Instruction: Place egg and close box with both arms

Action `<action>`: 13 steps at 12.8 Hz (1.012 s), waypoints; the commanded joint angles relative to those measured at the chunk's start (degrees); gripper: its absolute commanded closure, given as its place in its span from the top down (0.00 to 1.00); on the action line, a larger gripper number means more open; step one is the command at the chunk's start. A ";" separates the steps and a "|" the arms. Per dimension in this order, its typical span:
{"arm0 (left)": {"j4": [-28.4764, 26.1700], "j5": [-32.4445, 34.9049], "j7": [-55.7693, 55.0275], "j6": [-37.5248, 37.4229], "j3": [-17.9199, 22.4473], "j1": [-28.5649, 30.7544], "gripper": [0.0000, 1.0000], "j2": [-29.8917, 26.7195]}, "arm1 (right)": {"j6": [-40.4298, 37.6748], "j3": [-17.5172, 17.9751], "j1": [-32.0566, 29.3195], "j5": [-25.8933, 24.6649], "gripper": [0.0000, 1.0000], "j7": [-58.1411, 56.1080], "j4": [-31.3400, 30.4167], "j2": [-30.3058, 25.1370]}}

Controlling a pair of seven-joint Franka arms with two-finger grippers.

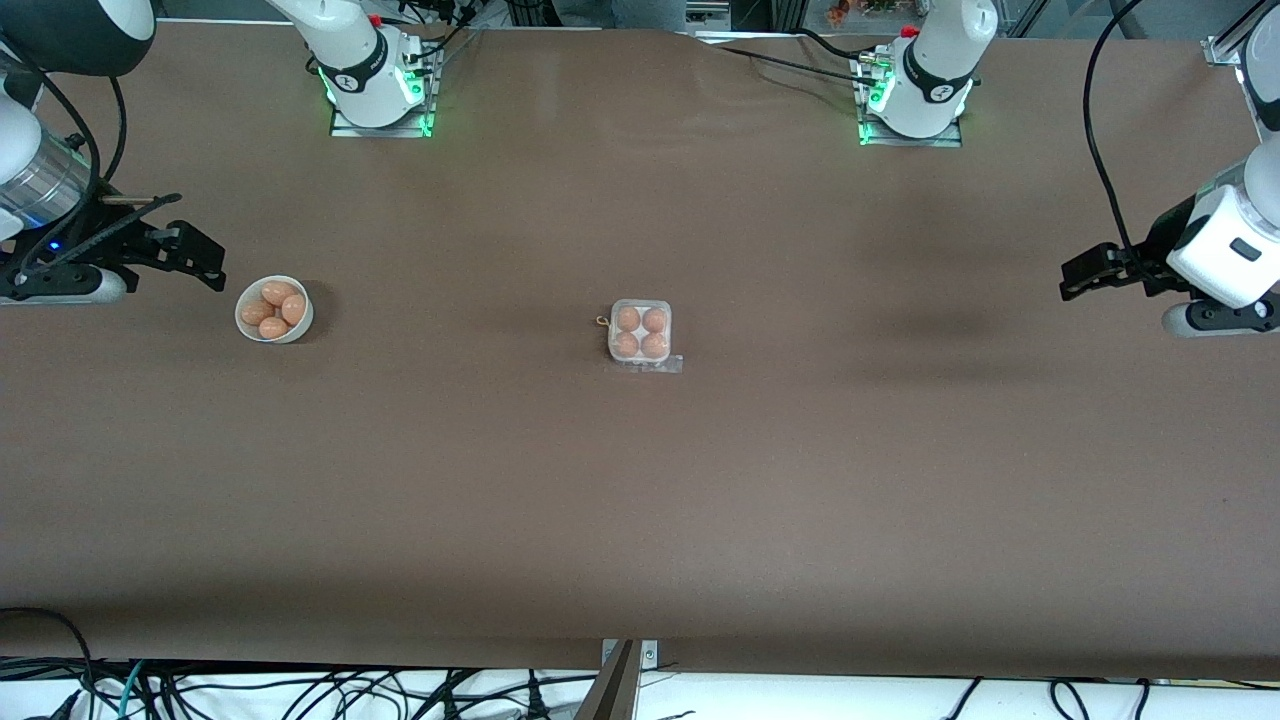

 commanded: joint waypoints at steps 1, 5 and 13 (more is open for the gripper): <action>-1.95 -1.38 1.34 0.21 -0.08 0.35 1.00 -1.66 | -0.65 0.03 -0.32 1.06 1.00 -0.82 0.98 0.17; -1.78 -1.12 1.60 -1.98 -0.17 0.35 1.00 -1.31 | -0.65 0.03 -0.32 1.06 1.00 -0.82 0.98 0.17; -1.42 -0.68 2.30 -2.86 -0.08 1.14 1.00 -1.57 | -0.83 0.12 -0.32 1.06 1.00 -0.82 0.98 0.17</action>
